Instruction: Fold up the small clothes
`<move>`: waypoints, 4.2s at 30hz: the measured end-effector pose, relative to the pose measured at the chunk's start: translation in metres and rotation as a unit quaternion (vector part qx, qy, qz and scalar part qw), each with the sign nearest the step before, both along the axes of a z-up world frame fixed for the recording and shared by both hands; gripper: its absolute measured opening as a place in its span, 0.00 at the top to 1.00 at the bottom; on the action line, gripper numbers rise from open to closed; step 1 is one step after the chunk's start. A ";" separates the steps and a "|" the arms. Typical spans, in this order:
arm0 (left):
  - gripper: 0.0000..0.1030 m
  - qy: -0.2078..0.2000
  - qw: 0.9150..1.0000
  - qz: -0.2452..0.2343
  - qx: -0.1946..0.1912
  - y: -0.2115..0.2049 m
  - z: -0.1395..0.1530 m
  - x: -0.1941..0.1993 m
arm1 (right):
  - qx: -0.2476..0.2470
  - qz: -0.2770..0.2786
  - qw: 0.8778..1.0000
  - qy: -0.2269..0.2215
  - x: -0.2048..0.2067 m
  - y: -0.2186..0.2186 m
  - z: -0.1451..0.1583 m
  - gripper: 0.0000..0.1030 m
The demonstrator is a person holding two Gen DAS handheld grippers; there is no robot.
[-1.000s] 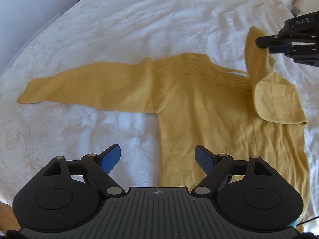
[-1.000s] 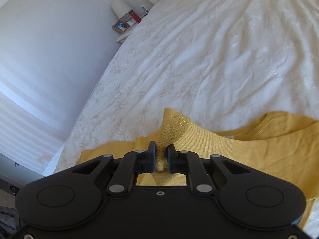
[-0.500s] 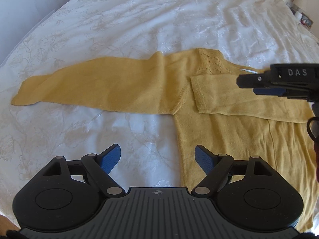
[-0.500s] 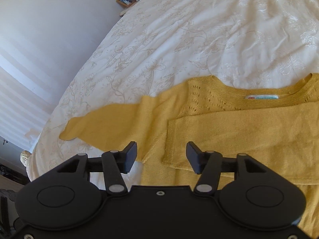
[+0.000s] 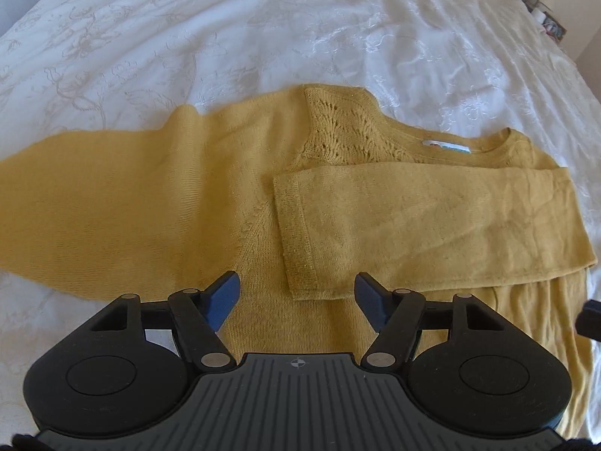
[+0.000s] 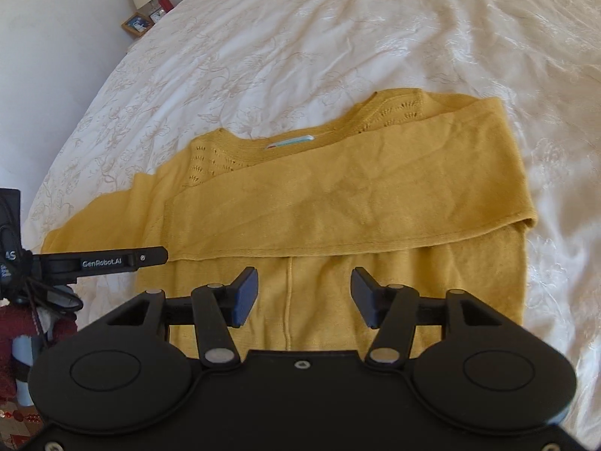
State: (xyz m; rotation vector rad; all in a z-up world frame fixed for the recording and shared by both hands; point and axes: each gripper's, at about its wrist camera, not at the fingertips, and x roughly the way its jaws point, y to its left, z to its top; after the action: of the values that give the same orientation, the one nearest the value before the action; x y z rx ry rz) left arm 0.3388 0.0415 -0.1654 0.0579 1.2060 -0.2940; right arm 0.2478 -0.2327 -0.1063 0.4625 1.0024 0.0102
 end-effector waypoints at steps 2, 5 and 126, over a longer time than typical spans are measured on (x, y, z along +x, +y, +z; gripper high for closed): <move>0.35 0.019 1.000 0.014 -0.009 -0.001 -0.011 0.011 | 0.003 -0.009 1.000 0.003 -0.003 -0.006 -0.001 0.41; 0.36 0.021 0.998 0.049 -0.027 0.002 -0.016 0.018 | 0.013 -0.025 1.000 0.009 -0.007 -0.017 -0.006 0.41; 0.00 0.020 0.984 0.113 0.137 -0.011 -0.041 -0.191 | -0.088 0.023 0.987 0.135 -0.071 -0.100 -0.102 0.00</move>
State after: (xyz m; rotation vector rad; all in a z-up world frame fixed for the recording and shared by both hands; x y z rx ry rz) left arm 0.1479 0.0306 -0.2063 0.1539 1.2741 0.0710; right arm 0.1763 -0.3327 -0.2082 0.2835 1.2689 -0.1009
